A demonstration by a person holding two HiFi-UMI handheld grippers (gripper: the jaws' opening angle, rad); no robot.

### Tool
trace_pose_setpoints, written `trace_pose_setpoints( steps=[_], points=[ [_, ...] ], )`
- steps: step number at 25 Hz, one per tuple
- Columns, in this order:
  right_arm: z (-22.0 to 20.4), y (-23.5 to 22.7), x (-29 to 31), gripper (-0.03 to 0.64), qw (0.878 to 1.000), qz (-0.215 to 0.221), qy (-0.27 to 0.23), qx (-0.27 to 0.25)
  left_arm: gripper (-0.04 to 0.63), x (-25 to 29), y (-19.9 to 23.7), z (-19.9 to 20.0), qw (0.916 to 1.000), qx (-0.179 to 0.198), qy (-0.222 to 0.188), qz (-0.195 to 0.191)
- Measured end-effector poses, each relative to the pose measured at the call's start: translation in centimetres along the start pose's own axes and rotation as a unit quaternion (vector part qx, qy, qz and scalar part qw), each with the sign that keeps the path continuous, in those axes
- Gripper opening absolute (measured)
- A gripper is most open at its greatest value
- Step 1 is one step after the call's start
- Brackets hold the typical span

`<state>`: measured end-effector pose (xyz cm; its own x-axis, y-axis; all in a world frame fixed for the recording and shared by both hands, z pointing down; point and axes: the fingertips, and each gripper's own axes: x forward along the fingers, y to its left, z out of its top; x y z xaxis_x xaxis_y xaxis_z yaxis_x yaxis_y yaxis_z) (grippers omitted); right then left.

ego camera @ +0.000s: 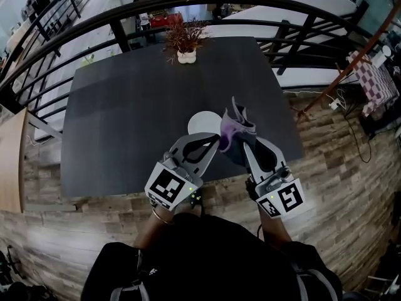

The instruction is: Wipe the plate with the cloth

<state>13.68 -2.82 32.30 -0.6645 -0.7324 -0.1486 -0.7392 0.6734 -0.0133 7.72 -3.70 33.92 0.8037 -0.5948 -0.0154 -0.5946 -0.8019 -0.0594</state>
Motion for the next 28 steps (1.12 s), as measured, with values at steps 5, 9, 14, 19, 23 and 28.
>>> trace_pose_setpoints(
  steps=[5, 9, 14, 19, 23, 28],
  points=[
    [0.1, -0.6, 1.4, 0.060, 1.000, -0.003, 0.001, -0.002, 0.003, 0.7, 1.4, 0.1, 0.9999, 0.009, -0.008, -0.012],
    [0.0, -0.8, 2.3, 0.060, 1.000, -0.008, 0.007, -0.016, 0.003, 1.1, 2.3, 0.2, 0.9998, -0.007, -0.009, -0.015],
    [-0.2, -1.0, 3.6, 0.060, 1.000, -0.012, 0.007, -0.021, 0.003, 1.5, 3.6, 0.2, 0.9992, 0.013, -0.025, -0.029],
    [-0.9, -0.9, 5.0, 0.060, 1.000, -0.014, 0.006, -0.019, 0.003, 1.4, 4.9, -0.4, 0.9991, 0.010, -0.025, -0.033],
    [-1.3, -0.9, 6.2, 0.060, 1.000, -0.011, 0.004, -0.013, 0.003, 1.3, 6.1, -0.5, 0.9992, 0.012, -0.023, -0.030],
    [-1.4, -1.1, 7.1, 0.060, 1.000, -0.012, -0.003, -0.010, 0.003, 1.5, 7.2, -0.6, 0.9992, 0.007, -0.023, -0.033]
  ],
)
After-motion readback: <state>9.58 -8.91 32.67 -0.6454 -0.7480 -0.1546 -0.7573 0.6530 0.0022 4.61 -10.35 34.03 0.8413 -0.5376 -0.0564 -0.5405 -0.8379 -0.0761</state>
